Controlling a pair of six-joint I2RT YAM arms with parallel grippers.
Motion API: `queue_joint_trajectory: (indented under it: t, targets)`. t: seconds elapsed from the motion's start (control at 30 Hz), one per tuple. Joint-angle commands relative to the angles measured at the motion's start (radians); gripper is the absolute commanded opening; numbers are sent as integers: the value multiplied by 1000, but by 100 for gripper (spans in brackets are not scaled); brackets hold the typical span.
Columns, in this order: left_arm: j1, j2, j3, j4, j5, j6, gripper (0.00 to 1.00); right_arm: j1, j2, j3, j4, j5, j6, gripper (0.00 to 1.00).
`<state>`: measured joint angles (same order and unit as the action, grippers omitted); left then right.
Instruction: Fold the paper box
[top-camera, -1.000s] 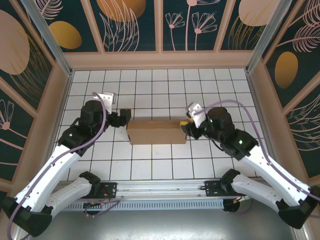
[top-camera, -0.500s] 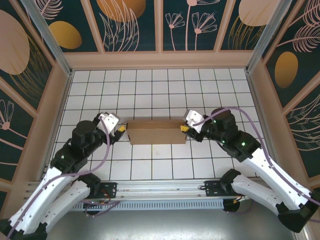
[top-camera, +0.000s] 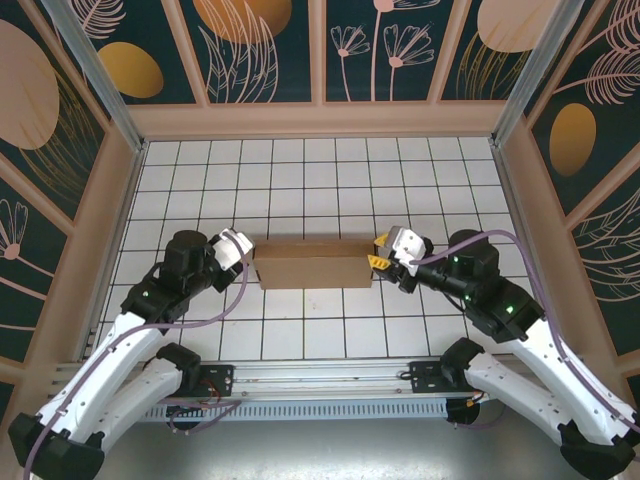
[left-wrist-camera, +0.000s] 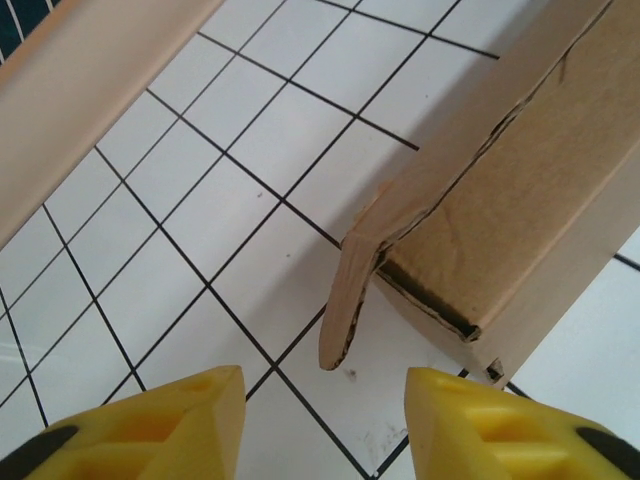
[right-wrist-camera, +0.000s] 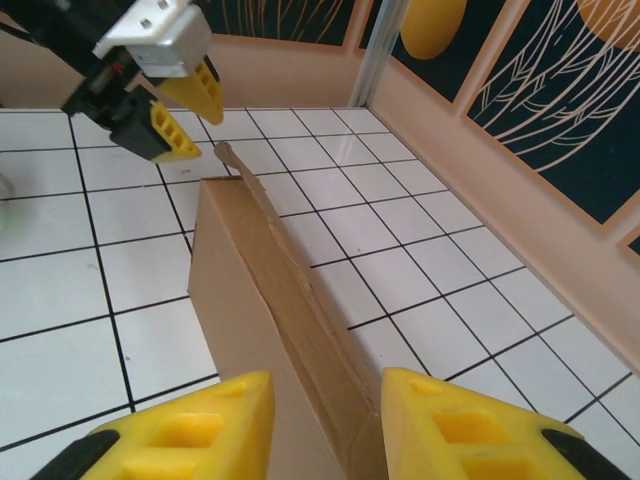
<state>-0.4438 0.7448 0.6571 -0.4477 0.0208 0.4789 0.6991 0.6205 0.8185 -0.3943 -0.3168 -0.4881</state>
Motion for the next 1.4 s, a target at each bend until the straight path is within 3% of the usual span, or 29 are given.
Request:
queue_joint_trajectory:
  t: [0.0,0.43,0.8,1.03,1.27,1.37]
  targets:
    - [27,15,25,41,36,21,43,-2,-36,-19,33,-35,42,34]
    - [35,148,61,107,50,60,41,3,-88,-67,39,-3,39,33]
    - [35,172,78,87,88,87,11,7,-82,-92,62,24,33,33]
    - [35,161,92,65,123,96,0,2,-39,-93,96,67,37,33]
    - [34,169,99,91,106,37,0,-64,93,-42,90,110,-12,32]
    - [34,160,97,104,78,7,0,-146,98,-81,154,41,-27,31]
